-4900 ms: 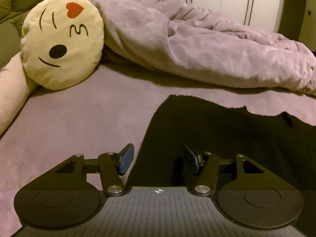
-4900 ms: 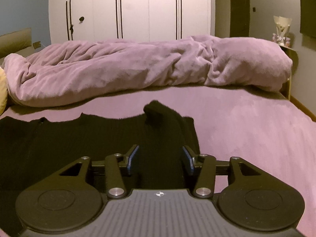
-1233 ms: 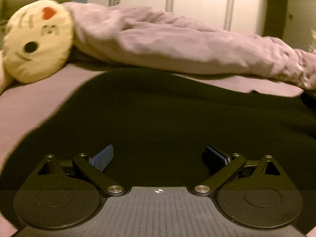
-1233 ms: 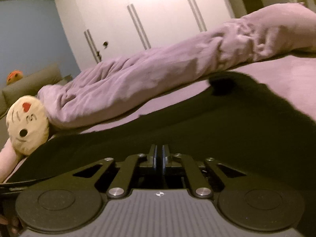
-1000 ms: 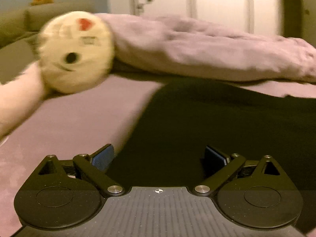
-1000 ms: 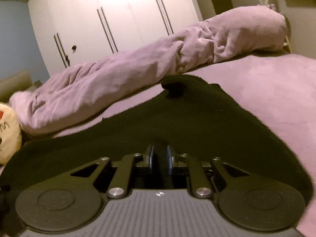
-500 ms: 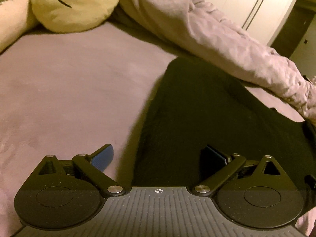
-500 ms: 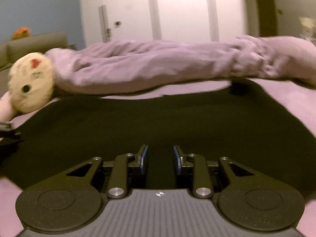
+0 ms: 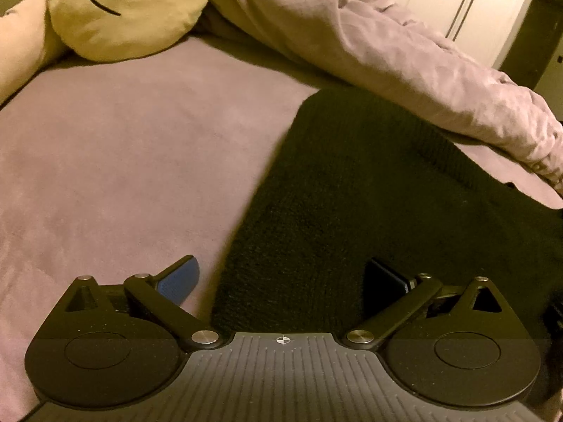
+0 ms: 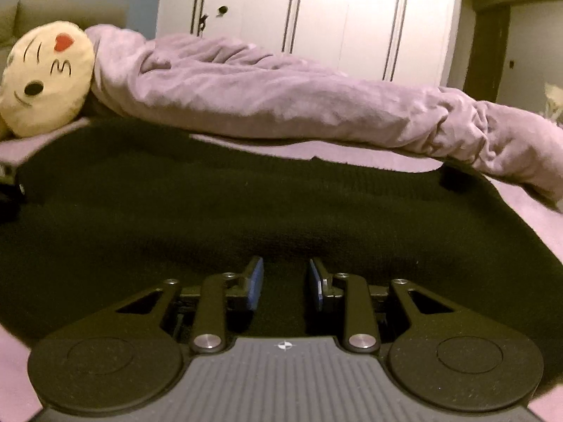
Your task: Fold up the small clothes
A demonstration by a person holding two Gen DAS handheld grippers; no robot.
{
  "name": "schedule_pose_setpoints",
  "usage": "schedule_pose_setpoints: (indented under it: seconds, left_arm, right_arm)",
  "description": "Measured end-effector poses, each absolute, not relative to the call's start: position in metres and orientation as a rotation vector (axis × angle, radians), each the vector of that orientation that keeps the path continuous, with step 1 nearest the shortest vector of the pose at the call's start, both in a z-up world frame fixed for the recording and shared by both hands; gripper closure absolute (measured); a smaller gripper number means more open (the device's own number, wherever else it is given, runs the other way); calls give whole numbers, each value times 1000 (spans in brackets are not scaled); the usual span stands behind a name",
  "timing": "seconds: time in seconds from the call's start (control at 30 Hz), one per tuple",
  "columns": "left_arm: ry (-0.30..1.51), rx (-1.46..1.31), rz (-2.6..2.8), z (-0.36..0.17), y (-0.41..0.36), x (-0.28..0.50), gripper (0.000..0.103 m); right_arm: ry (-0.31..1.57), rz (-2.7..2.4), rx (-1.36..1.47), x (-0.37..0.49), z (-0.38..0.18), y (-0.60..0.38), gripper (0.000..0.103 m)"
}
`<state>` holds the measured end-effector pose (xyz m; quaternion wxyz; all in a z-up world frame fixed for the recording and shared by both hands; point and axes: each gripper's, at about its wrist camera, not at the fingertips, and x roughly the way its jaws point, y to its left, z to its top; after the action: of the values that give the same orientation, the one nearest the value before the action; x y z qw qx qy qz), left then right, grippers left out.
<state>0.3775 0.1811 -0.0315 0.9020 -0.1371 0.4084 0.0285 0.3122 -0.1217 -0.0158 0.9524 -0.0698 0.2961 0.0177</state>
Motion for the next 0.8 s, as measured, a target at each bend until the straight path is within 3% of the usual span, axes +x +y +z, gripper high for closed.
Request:
schedule_pose_setpoints:
  seconds: [0.13,0.53,0.67,0.73,0.8]
  left_arm:
    - [848,-278,51,-32,181,376,0]
    - [855,-284,48,-31,180,379,1]
    - [868,-327,-37,-22,180,375,41]
    - [897,-328,-45,-17,178,379,49]
    - [924,-360,-48,-14,179,382,63]
  right_arm:
    - [539,67,-106,304,-5,-113,77]
    - [580,96,-55,319,-31,-124,75]
    - [571,75,14,299,-13,-140,70]
    - [556,40,5,281,-5,-146,62]
    - [540,32,27,262,2,-157,57]
